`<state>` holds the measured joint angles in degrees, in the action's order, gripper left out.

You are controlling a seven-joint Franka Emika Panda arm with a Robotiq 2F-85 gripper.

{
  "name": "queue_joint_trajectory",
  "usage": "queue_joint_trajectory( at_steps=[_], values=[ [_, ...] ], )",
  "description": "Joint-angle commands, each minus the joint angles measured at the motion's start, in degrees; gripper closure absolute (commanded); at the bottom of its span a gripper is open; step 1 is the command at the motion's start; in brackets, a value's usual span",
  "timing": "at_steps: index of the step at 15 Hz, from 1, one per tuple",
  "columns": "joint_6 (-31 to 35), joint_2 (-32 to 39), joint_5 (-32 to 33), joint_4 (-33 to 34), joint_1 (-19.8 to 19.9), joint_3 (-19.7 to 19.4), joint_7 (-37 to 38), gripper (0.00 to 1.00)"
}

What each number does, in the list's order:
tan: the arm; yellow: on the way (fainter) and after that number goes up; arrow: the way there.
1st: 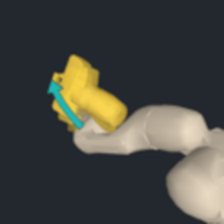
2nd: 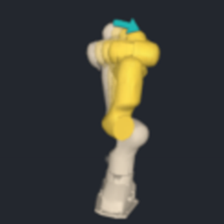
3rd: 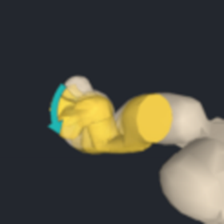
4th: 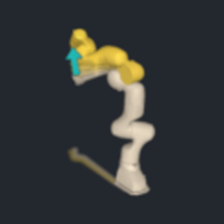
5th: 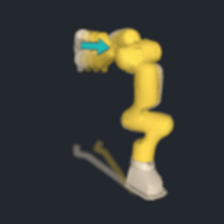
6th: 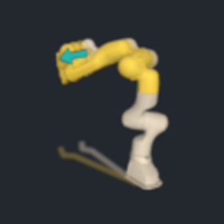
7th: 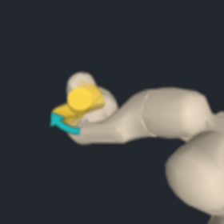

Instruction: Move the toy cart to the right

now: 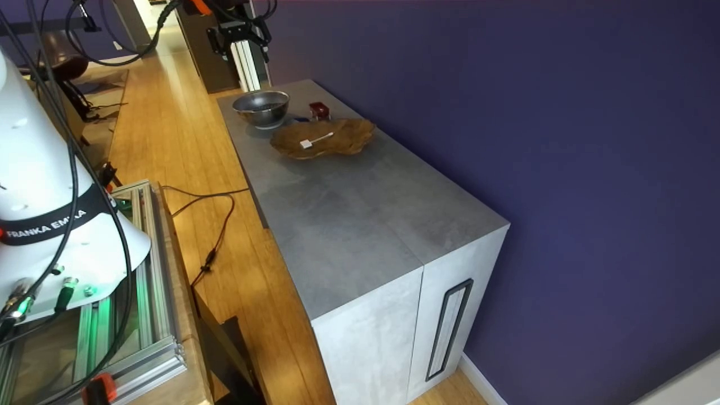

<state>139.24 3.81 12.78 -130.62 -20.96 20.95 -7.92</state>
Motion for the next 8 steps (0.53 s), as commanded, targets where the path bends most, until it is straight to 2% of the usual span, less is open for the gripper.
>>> queue_joint_trajectory(
  at_steps=[1,3,4,6,8],
  values=[
    [-0.22,0.79,-0.03,0.72,-0.04,-0.09,-0.12,0.0],
    [-0.47,0.97,-0.02,1.16,-0.17,0.02,-0.11,0.0],
    [-0.93,2.91,3.56,2.43,-0.9,-0.36,5.63,0.0],
    [0.84,9.78,7.22,7.34,-1.34,-1.29,11.38,0.0],
    [0.26,14.81,9.61,11.55,-2.06,-2.46,13.19,0.0]
  ],
)
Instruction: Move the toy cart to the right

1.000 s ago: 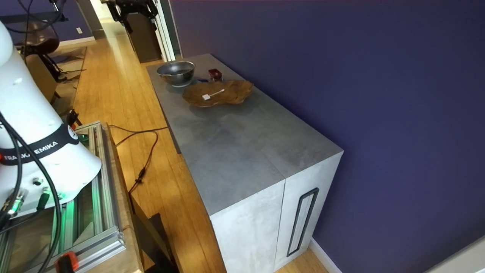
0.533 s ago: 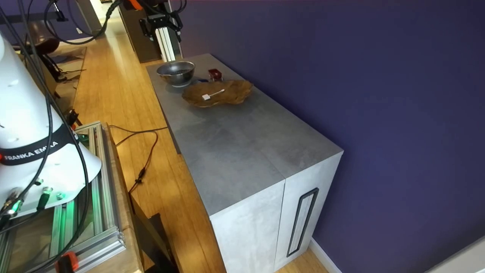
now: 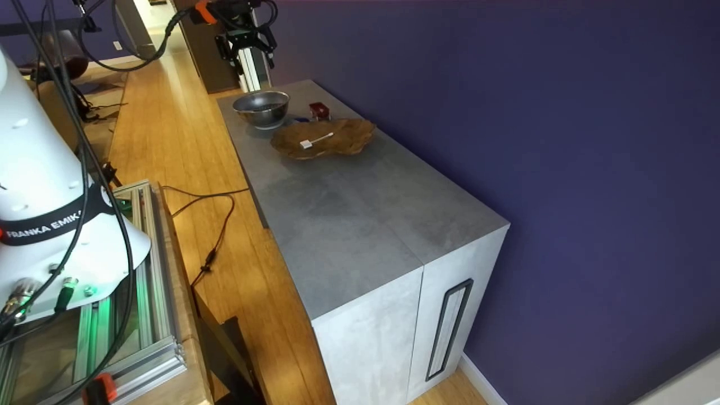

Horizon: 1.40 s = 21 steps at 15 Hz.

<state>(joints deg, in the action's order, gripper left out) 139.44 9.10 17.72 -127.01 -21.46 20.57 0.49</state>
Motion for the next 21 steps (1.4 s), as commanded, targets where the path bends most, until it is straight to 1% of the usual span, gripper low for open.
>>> queue_joint_trajectory(
  at_steps=[1,2,3,7,8,9,10,12,13,14,18,21],
  values=[
    [-0.74,12.53,3.81,10.83,-1.69,-2.34,2.56,0.0],
    [-2.18,16.19,3.81,14.8,-2.17,-3.16,1.89,0.0],
    [-3.48,19.26,2.39,17.91,-2.26,-3.49,-0.08,0.0],
    [-7.3,28.13,-1.04,30.21,-2.53,-4.93,-3.32,0.0],
    [-11.62,29.03,-4.01,32.65,-2.25,-4.04,-3.41,0.0],
    [-5.59,25.55,-1.07,25.7,-2.39,-5.42,-2.3,0.0],
    [-7.8,27.08,-2.4,28.4,-2.39,-5.32,-2.79,0.0],
    [-9.62,28.29,-3.42,30.87,-2.58,-5.19,-3.02,0.0],
    [-7.15,28.33,-5.22,29.92,0.59,-2.22,-11.64,0.0],
    [-5.91,27.35,-5.22,28.29,1.74,-1.92,-14.94,0.0],
    [-0.13,28.04,-7.84,26.46,7.79,0.93,-31.58,0.0],
    [1.25,28.31,-9.96,25.34,12.52,4.09,-43.82,0.0]
  ],
)
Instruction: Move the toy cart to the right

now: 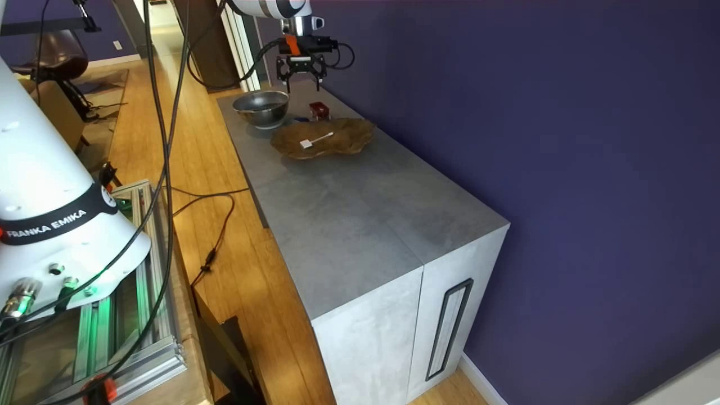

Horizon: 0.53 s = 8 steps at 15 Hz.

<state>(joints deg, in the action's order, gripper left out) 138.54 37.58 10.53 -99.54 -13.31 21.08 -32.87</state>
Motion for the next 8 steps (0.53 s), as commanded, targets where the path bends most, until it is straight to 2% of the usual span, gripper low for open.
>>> queue_joint_trajectory(
  at_steps=[1,2,3,5,6,7,8],
  values=[
    [1.48,-0.17,-3.73,-2.56,5.33,4.54,-14.23,0.0],
    [-0.52,-0.35,-4.48,-2.79,5.84,5.23,-17.63,0.0],
    [0.24,-0.09,-3.39,-1.13,3.08,1.79,-12.44,0.0],
    [0.09,-0.16,-4.27,-1.81,3.81,2.66,-16.05,0.0],
    [2.65,0.1,-5.86,-2.23,4.45,3.57,-15.9,0.0],
    [6.44,0.83,-8.38,-3.29,6.17,5.93,-18.73,0.0],
    [10.48,1.29,-9.13,-3.89,6.03,5.99,-18.76,0.0]
  ],
)
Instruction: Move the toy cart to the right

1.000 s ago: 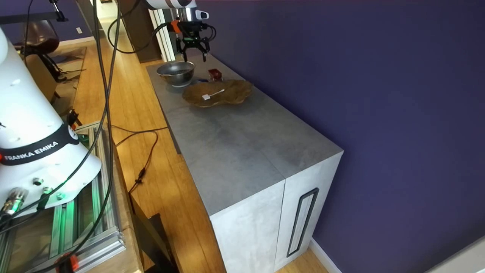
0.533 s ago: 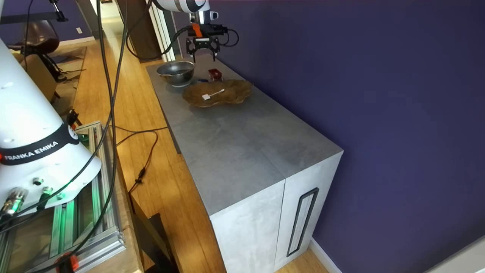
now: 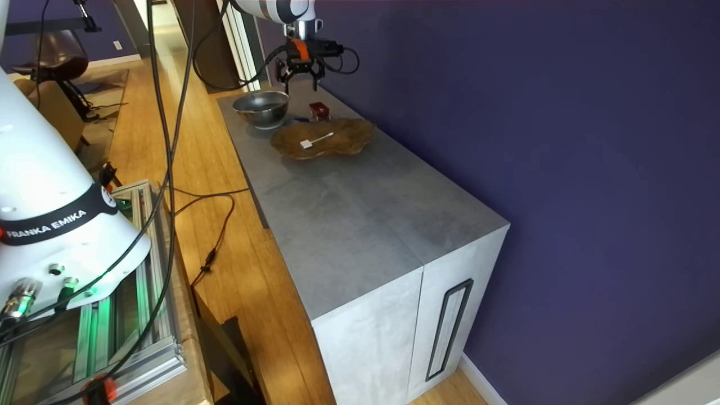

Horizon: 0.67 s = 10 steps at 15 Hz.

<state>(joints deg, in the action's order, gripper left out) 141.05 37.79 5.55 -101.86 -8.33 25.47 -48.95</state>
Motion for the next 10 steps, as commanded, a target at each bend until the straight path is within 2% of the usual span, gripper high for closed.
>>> queue_joint_trajectory(
  at_steps=[1,4,6,10],
  values=[
    [11.29,1.87,-5.43,-1.84,1.43,2.34,-3.53,0.0],
    [19.86,5.1,-5.96,-2.39,2.59,4.17,-5.97,0.0],
    [22.13,7.39,-5.45,-2.65,4.9,6.66,-8.55,0.05],
    [25.92,9.96,-4.82,-3.5,10.79,11.41,-12.29,0.05]
  ],
)
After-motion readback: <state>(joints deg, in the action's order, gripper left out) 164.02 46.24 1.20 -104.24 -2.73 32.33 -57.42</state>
